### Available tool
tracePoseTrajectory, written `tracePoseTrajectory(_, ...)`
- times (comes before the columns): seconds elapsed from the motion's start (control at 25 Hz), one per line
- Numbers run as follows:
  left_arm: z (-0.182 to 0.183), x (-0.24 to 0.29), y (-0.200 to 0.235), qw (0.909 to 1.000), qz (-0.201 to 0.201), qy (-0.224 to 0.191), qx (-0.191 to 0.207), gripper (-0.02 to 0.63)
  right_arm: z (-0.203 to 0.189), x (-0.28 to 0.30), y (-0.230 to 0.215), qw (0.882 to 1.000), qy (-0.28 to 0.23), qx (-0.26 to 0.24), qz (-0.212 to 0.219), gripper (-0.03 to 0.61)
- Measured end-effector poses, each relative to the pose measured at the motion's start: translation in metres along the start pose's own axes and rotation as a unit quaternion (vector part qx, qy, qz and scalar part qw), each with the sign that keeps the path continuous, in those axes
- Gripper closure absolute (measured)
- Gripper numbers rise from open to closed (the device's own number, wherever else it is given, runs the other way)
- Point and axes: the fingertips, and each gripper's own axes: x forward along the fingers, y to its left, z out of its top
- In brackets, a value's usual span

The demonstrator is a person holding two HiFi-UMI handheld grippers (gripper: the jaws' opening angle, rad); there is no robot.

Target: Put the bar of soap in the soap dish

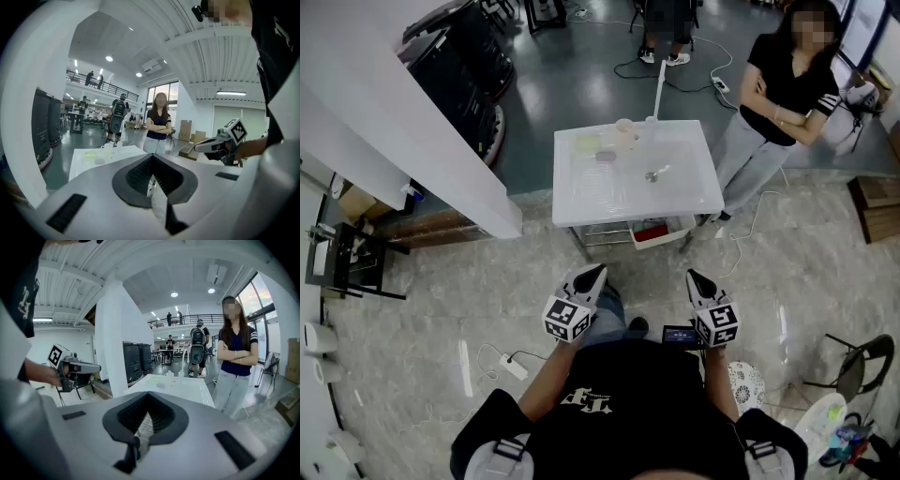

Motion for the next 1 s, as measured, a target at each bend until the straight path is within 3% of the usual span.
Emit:
tracePoseTrajectory(0.52,-0.006,0.007,0.003,1.0000,0.001,0.006,-0.006,0.609,-0.009,0.008,-0.005,1.000,0.013,0.000,-0.002,0.571)
tracePoseTrajectory(1.0,-0.006,0.011,0.015,0.9995,0.026,0.012,-0.014,0.609,-0.012,0.022,-0.011,1.000,0.029,-0.008,0.004,0.569)
